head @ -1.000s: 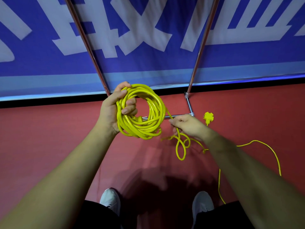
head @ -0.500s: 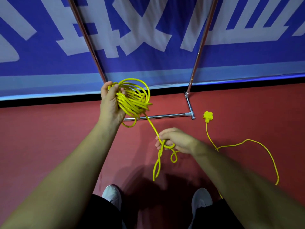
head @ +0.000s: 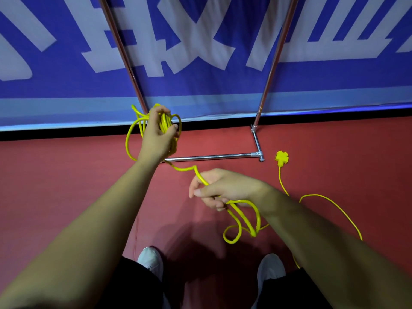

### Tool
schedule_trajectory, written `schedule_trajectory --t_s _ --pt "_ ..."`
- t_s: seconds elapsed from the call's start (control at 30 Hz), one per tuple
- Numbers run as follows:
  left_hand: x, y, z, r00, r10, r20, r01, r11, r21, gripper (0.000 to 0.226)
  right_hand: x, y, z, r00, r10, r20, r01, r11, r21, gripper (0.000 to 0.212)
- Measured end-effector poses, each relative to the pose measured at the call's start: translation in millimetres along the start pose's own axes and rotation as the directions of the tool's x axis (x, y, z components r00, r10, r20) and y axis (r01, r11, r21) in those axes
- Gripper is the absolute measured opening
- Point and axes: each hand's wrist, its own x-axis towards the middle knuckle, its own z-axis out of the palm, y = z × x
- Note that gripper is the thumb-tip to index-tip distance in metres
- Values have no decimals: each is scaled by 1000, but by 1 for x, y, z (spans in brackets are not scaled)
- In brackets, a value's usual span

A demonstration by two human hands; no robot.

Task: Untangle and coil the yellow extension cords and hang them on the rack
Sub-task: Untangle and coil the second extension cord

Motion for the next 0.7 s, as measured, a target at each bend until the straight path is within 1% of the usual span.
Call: schedule_trajectory --t_s 0.07,0.13,0.17,0.2,0.23,0.3,0.4,0.47,0.5,0.57,0.6,0.63,0.67,0.7 --pt "-1 -4 -1 995 29 101 -37 996 77 34 -3 -8 -7 995 -97 6 98 994 -54 15" --pt "-5 -9 1 971 -4 240 -45 979 198 36 -6 -14 -15 988 -153 -30 147 978 -145 22" --pt "-8 -12 3 946 -29 322 -64 960 273 36 -8 -16 -19 984 -173 -49 162 970 -182 24" --pt "-12 -12 6 910 -47 412 -93 945 314 35 -9 -18 -24 979 -192 -70 175 964 -198 25" --pt "-15 -12 10 864 -70 498 -108 941 320 34 -10 -20 -28 972 -212 -100 189 961 -201 26" --pt "-22 -7 17 765 -129 631 -71 957 283 31 -11 -22 -39 949 -248 -195 206 955 -213 25" --pt "-26 -3 20 669 -209 713 37 968 250 25 -12 -19 -56 885 -277 -374 192 950 -248 21" --pt "-30 2 20 608 -244 756 196 968 155 17 -14 -15 -63 843 -271 -464 177 955 -237 18" --pt "-32 5 21 594 -257 763 263 958 119 19 -15 -13 -66 826 -272 -493 173 956 -237 19" --pt "-34 9 22 580 -262 772 336 939 67 38 -14 -9 -70 798 -273 -538 160 955 -249 16" --pt "-35 10 23 550 -254 795 378 925 34 48 -13 -8 -71 786 -272 -555 152 956 -252 14" --pt "-35 11 23 518 -239 821 393 919 20 53 -12 -8 -73 777 -272 -567 149 956 -254 15" --pt "-36 12 25 489 -218 845 371 928 24 51 -12 -7 -74 769 -276 -576 150 955 -257 16" --pt "-38 13 27 478 -202 855 314 948 48 44 -12 -7 -75 762 -283 -583 150 952 -266 15"
